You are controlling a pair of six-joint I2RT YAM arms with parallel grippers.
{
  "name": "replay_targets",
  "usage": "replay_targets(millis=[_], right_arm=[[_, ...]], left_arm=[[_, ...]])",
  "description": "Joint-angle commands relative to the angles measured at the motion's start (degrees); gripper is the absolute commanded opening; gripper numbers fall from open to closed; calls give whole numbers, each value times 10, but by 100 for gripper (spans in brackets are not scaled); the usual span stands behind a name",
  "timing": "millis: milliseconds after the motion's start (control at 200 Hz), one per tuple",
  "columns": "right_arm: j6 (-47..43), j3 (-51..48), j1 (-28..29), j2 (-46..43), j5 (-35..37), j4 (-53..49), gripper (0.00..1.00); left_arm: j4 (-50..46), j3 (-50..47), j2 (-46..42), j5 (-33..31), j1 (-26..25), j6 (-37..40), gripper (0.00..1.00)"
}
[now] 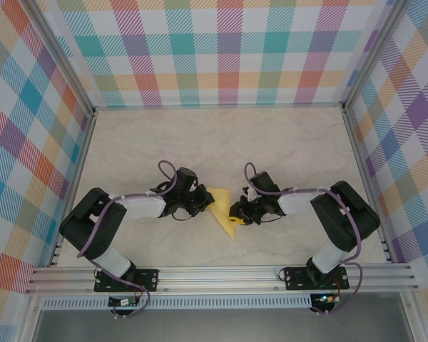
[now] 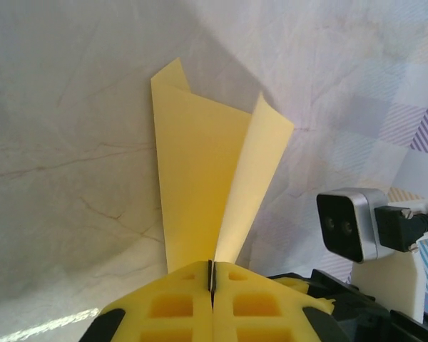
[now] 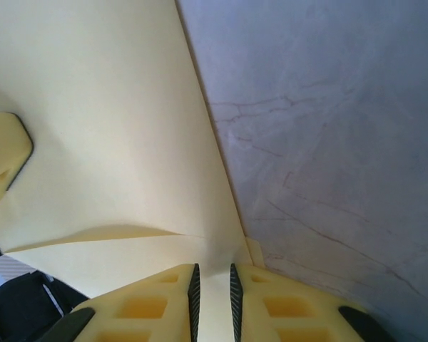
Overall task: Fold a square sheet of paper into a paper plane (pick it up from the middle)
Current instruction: Fold the wing for the fifth time at the center of the table.
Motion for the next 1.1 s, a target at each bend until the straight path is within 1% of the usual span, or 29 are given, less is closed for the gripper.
replay_targets(millis=[0, 245, 365, 485, 560, 610, 685, 805, 910, 975, 1095], right_arm=[[-23, 22, -4, -11, 63, -13, 25], [-68, 34, 2, -100, 144, -101, 35], [-75, 15, 15, -144, 179, -100, 40], [-96, 9, 41, -168, 212, -105, 47], [-111, 15, 61, -176, 242, -124, 49], [-127, 13, 77, -183, 259, -117, 51], [-151, 12, 103, -192, 305, -114, 52], [-209, 10, 142, -192, 372, -107, 53], [-252, -4, 173, -197, 407, -84, 53], [-277, -11, 194, -200, 429, -70, 54], [-317, -18, 229, -197, 467, -54, 54]], left_arm=[[-35, 12, 5, -8, 17, 19, 3], [-71, 16, -19, -32, 26, 25, 3], [-75, 18, -17, -32, 26, 27, 3], [-75, 20, -13, -30, 26, 26, 3], [-70, 19, -14, -28, 26, 23, 3], [-69, 22, -17, -26, 26, 22, 3], [-64, 25, -18, -20, 27, 25, 5], [-59, 32, -12, -11, 26, 26, 9], [-46, 32, 0, 3, 26, 23, 16], [-41, 34, 6, 8, 26, 22, 23], [-35, 37, 13, 15, 26, 22, 24]])
